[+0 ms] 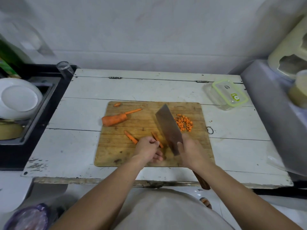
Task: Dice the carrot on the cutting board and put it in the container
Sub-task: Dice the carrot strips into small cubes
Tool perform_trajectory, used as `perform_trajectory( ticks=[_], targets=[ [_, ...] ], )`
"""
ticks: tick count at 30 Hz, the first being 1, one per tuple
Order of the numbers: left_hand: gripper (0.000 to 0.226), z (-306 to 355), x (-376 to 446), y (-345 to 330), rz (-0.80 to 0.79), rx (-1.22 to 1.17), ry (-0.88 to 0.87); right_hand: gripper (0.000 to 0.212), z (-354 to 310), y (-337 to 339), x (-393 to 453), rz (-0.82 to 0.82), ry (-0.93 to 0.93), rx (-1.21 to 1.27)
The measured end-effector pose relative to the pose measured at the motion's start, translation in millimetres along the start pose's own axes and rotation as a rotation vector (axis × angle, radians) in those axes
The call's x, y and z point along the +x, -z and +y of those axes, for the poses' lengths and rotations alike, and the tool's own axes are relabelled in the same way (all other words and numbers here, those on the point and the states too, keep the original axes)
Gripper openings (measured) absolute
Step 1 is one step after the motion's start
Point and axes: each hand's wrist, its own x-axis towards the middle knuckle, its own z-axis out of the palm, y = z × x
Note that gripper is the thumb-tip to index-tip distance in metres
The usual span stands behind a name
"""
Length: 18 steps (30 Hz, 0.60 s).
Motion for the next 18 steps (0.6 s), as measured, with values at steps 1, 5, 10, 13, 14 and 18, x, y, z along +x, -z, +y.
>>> perform_trajectory(
  ticks=[1, 5, 10, 13, 14, 18],
  targets=[
    [0.015, -1, -1, 0, -0.003, 0.003, -0.007, 0.021, 0, 0, -4, 0.001, 0.012, -0.014],
    [0.017, -3, -2, 0, -0.003, 0.013, -0.027, 0.018, -3, -4, -19, -0.029, 0.053, -0.104],
    [0.016, -4, -2, -1, 0.015, 0.014, -0.034, 0.012, -8, -14, -26, -0.027, 0.094, -0.152],
    [0.016, -3, -3, -2, 0.026, 0.023, -0.036, 0.01, -8, -18, -26, -0.012, 0.117, -0.176],
    [0.016, -2, -3, -2, 0.028, 0.024, -0.035, 0.008, -8, -19, -26, -0.006, 0.123, -0.196],
    [0.017, -2, -2, -2, 0.025, 0.014, -0.03, 0.01, -8, -19, -26, 0.008, 0.127, -0.207]
  ],
)
